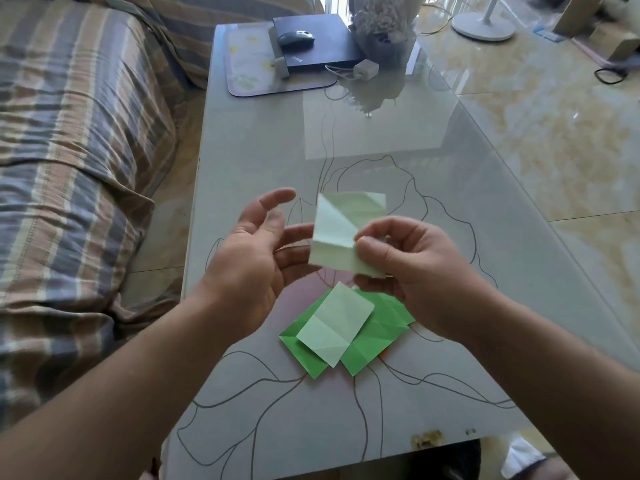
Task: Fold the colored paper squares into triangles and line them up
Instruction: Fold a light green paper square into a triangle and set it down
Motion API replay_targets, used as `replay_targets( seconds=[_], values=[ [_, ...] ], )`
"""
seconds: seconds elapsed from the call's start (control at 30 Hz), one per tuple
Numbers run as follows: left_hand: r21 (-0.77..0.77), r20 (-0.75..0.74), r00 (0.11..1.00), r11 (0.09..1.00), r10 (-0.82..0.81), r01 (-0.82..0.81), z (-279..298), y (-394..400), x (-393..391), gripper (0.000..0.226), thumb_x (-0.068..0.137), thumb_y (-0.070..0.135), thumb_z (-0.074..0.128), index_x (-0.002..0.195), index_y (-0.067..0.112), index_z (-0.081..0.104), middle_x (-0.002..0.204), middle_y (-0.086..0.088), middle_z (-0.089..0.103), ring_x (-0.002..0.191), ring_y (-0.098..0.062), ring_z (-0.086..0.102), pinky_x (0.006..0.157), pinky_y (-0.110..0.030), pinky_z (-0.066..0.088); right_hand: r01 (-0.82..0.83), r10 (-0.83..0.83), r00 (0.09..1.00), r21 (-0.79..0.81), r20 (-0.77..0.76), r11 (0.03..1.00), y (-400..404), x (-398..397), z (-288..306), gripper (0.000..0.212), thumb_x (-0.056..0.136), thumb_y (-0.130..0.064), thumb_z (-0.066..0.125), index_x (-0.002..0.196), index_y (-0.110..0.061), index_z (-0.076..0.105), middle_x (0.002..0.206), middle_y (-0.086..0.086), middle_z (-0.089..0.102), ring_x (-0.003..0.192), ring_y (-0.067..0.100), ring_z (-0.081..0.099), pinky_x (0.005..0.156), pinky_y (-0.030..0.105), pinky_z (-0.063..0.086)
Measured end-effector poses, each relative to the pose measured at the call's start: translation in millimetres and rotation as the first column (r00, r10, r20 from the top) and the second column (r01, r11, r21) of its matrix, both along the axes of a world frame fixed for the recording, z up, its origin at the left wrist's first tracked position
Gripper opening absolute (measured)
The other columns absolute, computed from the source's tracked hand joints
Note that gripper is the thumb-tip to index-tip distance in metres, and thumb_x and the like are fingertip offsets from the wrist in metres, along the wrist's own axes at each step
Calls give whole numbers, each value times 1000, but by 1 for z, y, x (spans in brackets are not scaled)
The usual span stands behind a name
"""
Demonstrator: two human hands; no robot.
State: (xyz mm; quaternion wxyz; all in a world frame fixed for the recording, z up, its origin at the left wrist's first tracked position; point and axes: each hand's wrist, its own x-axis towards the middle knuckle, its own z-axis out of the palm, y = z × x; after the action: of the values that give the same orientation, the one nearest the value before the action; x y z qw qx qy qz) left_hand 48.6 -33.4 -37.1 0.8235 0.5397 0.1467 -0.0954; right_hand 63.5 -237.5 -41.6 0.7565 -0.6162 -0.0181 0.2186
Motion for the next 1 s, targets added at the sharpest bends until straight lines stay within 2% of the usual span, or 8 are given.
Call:
replay_targets(
  seconds=[0.1,0.23,0.47,0.6,0.7,0.77,0.87,1.0],
  values=[
    [214,191,967,969,-168,126,-2,2,-8,48,104,-4,46,130,33,63,109,-16,71,90,-28,74,87,-38,62,88,-84,995,86,-53,992,-2,4,0,2,80,-21,74,78,-20,76,77,8,68,65,24,66,66,33,62],
    [564,321,881,817,-348,117,-7,-4,-18,32,94,3,69,115,27,70,98,-2,79,92,-24,77,85,-44,63,27,-26,999,35,-33,999,-2,1,0,8,78,-24,76,82,-18,75,77,12,69,64,23,66,66,32,59],
    [520,389,893,854,-225,-11,-8,-4,-16,18,87,11,76,103,18,74,99,6,80,95,-13,77,85,-23,59,14,-14,1000,-30,23,999,-2,-1,1,16,77,-26,78,86,-14,77,78,11,71,67,21,67,71,34,58],
    [516,373,902,857,-217,-7,-8,-2,-13,16,87,6,76,100,15,74,96,3,80,93,-16,77,85,-27,60,-50,56,995,-77,87,996,-5,0,1,19,77,-24,80,93,-14,77,84,16,72,75,26,68,82,43,58],
    [427,348,926,904,-145,-19,-9,-2,-11,17,85,2,77,99,11,74,93,-7,80,92,-26,77,88,-36,61,-185,217,955,-165,201,969,-12,1,4,43,67,-28,91,107,-22,77,98,26,72,84,36,67,90,47,58],
    [398,338,933,917,-119,-27,-9,-2,-10,18,83,1,78,97,12,74,93,-8,80,92,-27,77,87,-34,61,-163,223,946,-247,237,955,-15,2,3,51,62,-31,94,109,-27,77,97,28,70,86,41,70,92,50,61],
    [402,333,934,916,-128,-18,-9,-4,-11,19,78,6,80,94,14,75,91,-5,80,89,-22,77,85,-28,60,-1,88,942,-260,325,966,-10,4,-2,32,68,-30,89,98,-22,79,88,29,67,73,35,65,78,50,56],
    [402,315,937,915,-153,14,-10,-6,-11,20,80,-2,79,94,13,76,91,-5,80,87,-23,77,85,-30,61,98,-37,946,-175,323,980,-6,5,-5,11,73,-26,82,83,-26,79,73,12,71,69,25,64,74,46,52]
  ],
)
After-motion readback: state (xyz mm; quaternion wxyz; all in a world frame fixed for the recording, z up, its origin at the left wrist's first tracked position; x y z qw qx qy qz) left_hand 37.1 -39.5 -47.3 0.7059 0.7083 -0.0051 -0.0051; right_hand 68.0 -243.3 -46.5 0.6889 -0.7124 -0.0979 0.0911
